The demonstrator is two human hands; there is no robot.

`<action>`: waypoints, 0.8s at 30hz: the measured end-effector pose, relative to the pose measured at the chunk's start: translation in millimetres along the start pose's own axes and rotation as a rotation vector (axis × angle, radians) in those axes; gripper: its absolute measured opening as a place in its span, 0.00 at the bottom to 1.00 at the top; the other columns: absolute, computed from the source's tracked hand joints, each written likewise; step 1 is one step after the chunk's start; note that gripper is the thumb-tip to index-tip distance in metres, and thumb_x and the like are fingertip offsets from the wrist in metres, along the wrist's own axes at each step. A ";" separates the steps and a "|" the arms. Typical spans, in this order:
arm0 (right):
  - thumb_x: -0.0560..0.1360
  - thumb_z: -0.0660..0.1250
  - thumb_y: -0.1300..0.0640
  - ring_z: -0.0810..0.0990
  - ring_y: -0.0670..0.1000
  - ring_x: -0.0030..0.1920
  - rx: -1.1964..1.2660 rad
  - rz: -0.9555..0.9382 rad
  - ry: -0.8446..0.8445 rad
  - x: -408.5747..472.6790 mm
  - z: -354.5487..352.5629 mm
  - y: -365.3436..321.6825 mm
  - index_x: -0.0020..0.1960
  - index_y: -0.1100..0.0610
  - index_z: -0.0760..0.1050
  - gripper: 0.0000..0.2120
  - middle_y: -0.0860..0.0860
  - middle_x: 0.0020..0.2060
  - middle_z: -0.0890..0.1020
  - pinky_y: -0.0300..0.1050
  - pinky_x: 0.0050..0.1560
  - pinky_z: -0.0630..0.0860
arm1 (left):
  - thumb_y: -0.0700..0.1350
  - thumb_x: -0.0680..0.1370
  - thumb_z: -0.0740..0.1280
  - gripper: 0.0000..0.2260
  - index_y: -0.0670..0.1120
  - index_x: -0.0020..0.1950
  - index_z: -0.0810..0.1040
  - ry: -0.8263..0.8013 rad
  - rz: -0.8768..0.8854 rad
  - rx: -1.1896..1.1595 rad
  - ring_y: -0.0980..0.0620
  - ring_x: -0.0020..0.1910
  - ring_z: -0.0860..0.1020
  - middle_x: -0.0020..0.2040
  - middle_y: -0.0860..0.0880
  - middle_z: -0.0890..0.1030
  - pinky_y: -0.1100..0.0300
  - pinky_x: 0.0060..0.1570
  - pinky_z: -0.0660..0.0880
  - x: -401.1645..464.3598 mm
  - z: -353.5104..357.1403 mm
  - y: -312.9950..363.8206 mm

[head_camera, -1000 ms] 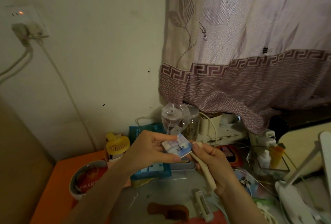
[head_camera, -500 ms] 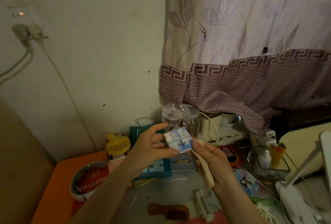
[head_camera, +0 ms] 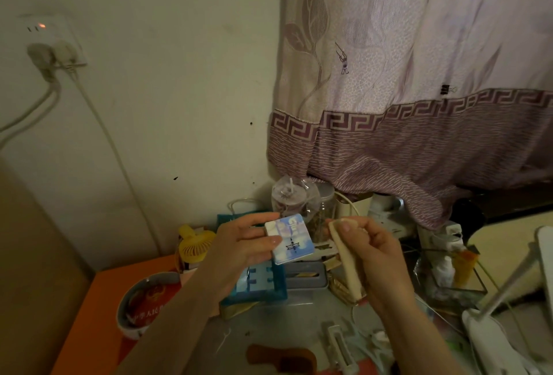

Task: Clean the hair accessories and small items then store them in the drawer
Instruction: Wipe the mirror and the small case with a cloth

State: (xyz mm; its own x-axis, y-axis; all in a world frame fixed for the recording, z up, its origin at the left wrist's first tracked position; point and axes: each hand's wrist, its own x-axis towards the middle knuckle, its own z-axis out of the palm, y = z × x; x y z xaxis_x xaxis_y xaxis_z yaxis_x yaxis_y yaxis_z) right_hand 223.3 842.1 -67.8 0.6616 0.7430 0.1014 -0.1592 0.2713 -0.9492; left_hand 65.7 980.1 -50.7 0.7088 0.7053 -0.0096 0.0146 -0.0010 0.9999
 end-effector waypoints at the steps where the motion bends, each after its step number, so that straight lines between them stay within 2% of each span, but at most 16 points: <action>1: 0.70 0.68 0.57 0.81 0.51 0.34 -0.038 -0.038 -0.015 1.6 2.6 -2.9 0.46 0.59 0.80 0.07 0.55 0.37 0.84 0.41 0.33 0.79 | 0.33 0.73 0.68 0.14 0.49 0.53 0.79 -0.001 0.004 0.004 0.52 0.47 0.83 0.46 0.50 0.85 0.62 0.41 0.79 -0.8 1.7 0.8; 6: 0.65 0.72 0.57 0.83 0.53 0.47 -0.070 -0.132 -0.099 7.9 27.8 -2.7 0.42 0.58 0.83 0.07 0.52 0.45 0.85 0.47 0.47 0.80 | 0.34 0.73 0.70 0.13 0.48 0.54 0.80 -0.013 0.026 0.022 0.49 0.48 0.83 0.47 0.48 0.85 0.53 0.49 0.79 -5.0 13.9 3.0; 8: 0.65 0.73 0.58 0.83 0.54 0.48 -0.082 -0.188 -0.088 9.3 34.9 4.9 0.42 0.58 0.84 0.07 0.53 0.45 0.85 0.49 0.50 0.80 | 0.35 0.73 0.70 0.14 0.47 0.56 0.80 -0.026 0.039 0.032 0.48 0.50 0.83 0.48 0.48 0.85 0.51 0.51 0.79 -7.1 15.7 3.7; 12: 0.70 0.72 0.62 0.83 0.50 0.42 -0.175 -0.215 -0.051 9.7 38.4 15.4 0.47 0.56 0.83 0.06 0.52 0.41 0.85 0.43 0.42 0.80 | 0.34 0.72 0.70 0.13 0.48 0.54 0.81 -0.020 0.069 0.043 0.48 0.49 0.83 0.47 0.48 0.85 0.52 0.49 0.80 -9.1 11.7 4.5; 14: 0.71 0.72 0.61 0.84 0.50 0.42 -0.221 -0.180 -0.068 10.3 38.2 18.7 0.50 0.56 0.83 0.07 0.51 0.41 0.85 0.44 0.42 0.81 | 0.33 0.73 0.69 0.13 0.49 0.52 0.81 -0.026 0.078 0.067 0.49 0.48 0.83 0.46 0.48 0.85 0.56 0.45 0.80 -8.6 8.4 5.7; 17: 0.72 0.71 0.56 0.84 0.53 0.43 -0.347 -0.168 -0.110 11.8 33.8 21.2 0.50 0.56 0.83 0.08 0.51 0.41 0.85 0.50 0.44 0.82 | 0.31 0.72 0.68 0.14 0.48 0.51 0.80 -0.028 0.094 0.075 0.51 0.45 0.84 0.44 0.49 0.86 0.62 0.39 0.79 -7.1 3.3 7.5; 19: 0.73 0.71 0.55 0.84 0.51 0.42 -0.389 -0.179 -0.110 11.6 30.9 22.1 0.49 0.55 0.83 0.07 0.51 0.40 0.85 0.45 0.40 0.80 | 0.32 0.72 0.69 0.13 0.48 0.52 0.79 -0.009 0.101 0.079 0.50 0.44 0.84 0.44 0.48 0.86 0.63 0.39 0.79 -3.8 2.4 9.1; 22: 0.73 0.70 0.57 0.83 0.45 0.38 -0.373 -0.218 0.005 8.5 32.3 24.6 0.46 0.54 0.84 0.04 0.49 0.38 0.85 0.37 0.36 0.78 | 0.39 0.71 0.74 0.13 0.51 0.51 0.77 0.060 0.128 0.126 0.52 0.47 0.82 0.46 0.51 0.84 0.66 0.41 0.78 0.4 7.6 7.3; 24: 0.74 0.70 0.58 0.83 0.45 0.38 -0.319 -0.230 0.110 5.9 36.5 26.8 0.46 0.55 0.83 0.04 0.49 0.37 0.85 0.36 0.36 0.78 | 0.39 0.71 0.74 0.13 0.50 0.52 0.78 0.114 0.102 0.029 0.51 0.46 0.83 0.47 0.50 0.84 0.61 0.43 0.80 -2.3 14.9 3.9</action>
State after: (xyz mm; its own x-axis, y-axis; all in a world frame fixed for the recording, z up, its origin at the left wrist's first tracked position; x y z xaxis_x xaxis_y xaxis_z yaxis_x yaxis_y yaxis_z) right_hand 196.2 876.1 -81.7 0.7309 0.6103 0.3054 0.2253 0.2065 -0.9521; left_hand 74.7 967.9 -46.9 0.6230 0.7764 0.0947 -0.0315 -0.0961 0.9949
